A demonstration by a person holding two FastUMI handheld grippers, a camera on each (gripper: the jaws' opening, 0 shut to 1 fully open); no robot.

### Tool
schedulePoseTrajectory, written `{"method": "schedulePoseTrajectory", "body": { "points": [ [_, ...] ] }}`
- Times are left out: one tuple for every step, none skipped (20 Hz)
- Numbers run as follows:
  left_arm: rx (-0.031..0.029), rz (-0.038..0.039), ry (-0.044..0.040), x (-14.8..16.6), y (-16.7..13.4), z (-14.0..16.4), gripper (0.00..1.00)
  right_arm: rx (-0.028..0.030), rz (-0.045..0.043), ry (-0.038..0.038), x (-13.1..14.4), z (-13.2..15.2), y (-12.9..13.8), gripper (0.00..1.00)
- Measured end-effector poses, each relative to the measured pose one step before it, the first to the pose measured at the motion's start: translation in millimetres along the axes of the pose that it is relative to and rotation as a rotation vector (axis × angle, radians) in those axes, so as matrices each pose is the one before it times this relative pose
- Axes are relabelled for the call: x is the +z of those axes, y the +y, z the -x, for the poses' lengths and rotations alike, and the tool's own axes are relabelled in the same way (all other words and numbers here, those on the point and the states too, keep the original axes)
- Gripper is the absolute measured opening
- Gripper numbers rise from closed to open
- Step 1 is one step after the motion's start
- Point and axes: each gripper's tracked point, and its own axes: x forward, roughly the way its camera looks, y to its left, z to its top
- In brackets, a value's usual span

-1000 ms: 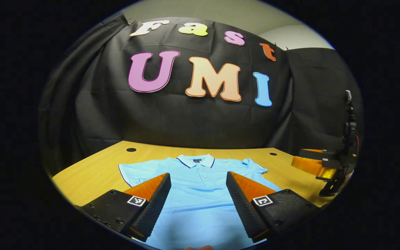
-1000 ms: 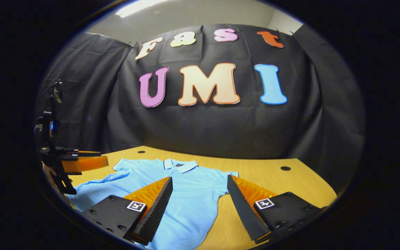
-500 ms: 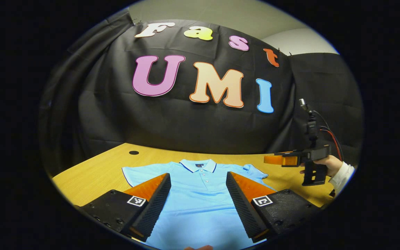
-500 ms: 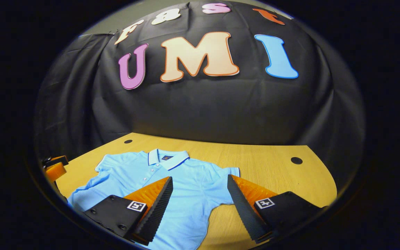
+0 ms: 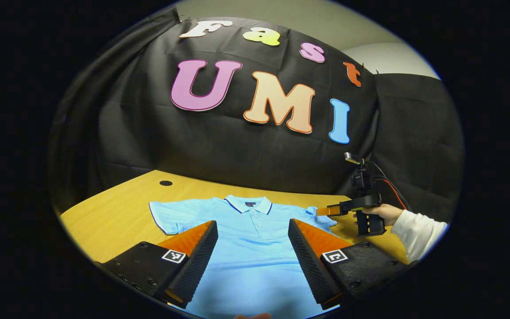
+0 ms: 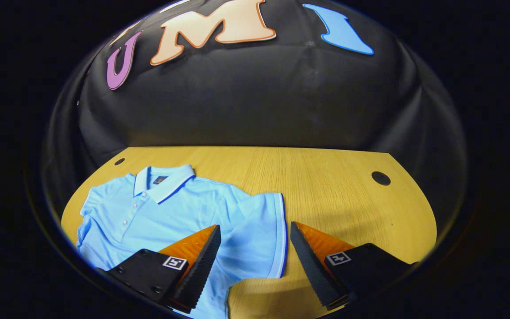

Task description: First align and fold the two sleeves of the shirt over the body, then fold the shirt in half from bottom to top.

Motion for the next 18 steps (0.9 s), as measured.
{"method": "schedulePoseTrajectory", "body": {
  "points": [
    [0.00133, 0.0032, 0.00477, -0.95, 1.9, -0.91, 0.95, -0.0037, -0.00795, 0.00784, -2.81, -4.14, -1.74, 0.98],
    [0.00323, 0.00536, 0.00373, -0.68, 2.25, -0.75, 0.95, -0.00538, -0.00834, 0.01033, -2.43, -3.64, -2.44, 0.98],
    [-0.00148, 0.00391, 0.0044, -2.56, -0.57, -0.93, 0.95, -0.00346, -0.00755, 0.01252, -4.43, -0.97, -1.94, 0.98],
    [-0.0059, 0.00557, 0.00295, -1.24, -1.15, 0.05, 0.95, 0.00348, -0.00674, 0.01391, -3.11, -1.33, -1.35, 0.98],
    [-0.00935, 0.00753, 0.0001, 0.28, -2.38, 0.28, 0.95, 0.00246, -0.00527, 0.00606, -2.58, -0.01, -0.46, 0.98],
    [-0.01091, 0.00648, 0.00211, 0.2, -2.86, 1.12, 0.95, -0.00045, -0.00117, -0.00032, 1.24, -1.87, -0.29, 0.96],
    [-0.01003, 0.00363, 0.00194, -2.37, -3.35, -0.3, 0.95, -0.00471, 0.00493, -0.00132, -1.07, 0.47, 0.47, 0.95],
    [-0.00761, 0.00094, 0.00144, 0.5, -2.72, -1.31, 0.95, -0.00486, 0.01233, -0.00375, 1.12, -0.37, 0.06, 0.98],
    [-0.00316, -0.00217, 0.00412, -1.16, -1.96, -0.31, 0.95, -0.00861, 0.01691, -0.00066, -1.53, -0.54, -1.77, 0.98],
    [-0.00116, -0.00132, 0.00138, -0.97, -0.59, 0.23, 0.95, 0.00836, 0.00811, -0.00619, 1.69, 1.03, 0.74, 0.95],
    [-0.00265, 0.00009, 0.00008, 0.84, -0.82, 0.35, 0.95, 0.00352, -0.00664, 0.00762, -1.39, 0.26, 2.05, 0.94],
    [-0.00279, 0.00018, 0.00034, 0.57, -0.95, 0.54, 0.95, 0.0029, -0.00436, 0.0043, 0.18, 1.18, 0.23, 0.87],
    [-0.00116, 0.00093, -0.00006, -0.78, -0.63, 0.17, 0.95, 0.00343, 0.00175, 0.0026, -1.06, -0.2, -0.53, 0.74],
    [-0.00214, 0.00107, 0.00088, 1.08, -0.76, 0.6, 0.96, 0.00714, -0.00553, 0.00886, -1.21, 1.11, 1.4, 0.71],
    [-0.00546, 0.00203, -0.00057, -0.47, -1.92, 0.23, 0.95, 0.00369, -0.00626, 0.00593, -0.47, 3.04, 3.48, 0.55],
    [-0.00706, 0.00233, -0.0005, 0.13, -2.5, 0.9, 0.96, 0.00472, -0.01172, 0.00918, 0.28, 1.13, 3.5, 0.49],
    [-0.00716, 0.00044, 0.00163, -1.43, -3.3, -0.23, 0.96, 0.00133, -0.01107, 0.0096, -2.09, 2.16, 5.18, 0.24],
    [-0.00692, -0.00154, 0.00338, -0.89, -2.0, 0.68, 0.95, -0.0008, -0.00316, 0.00418, -0.12, -0.79, 0.46, 0.15]
  ]
}}
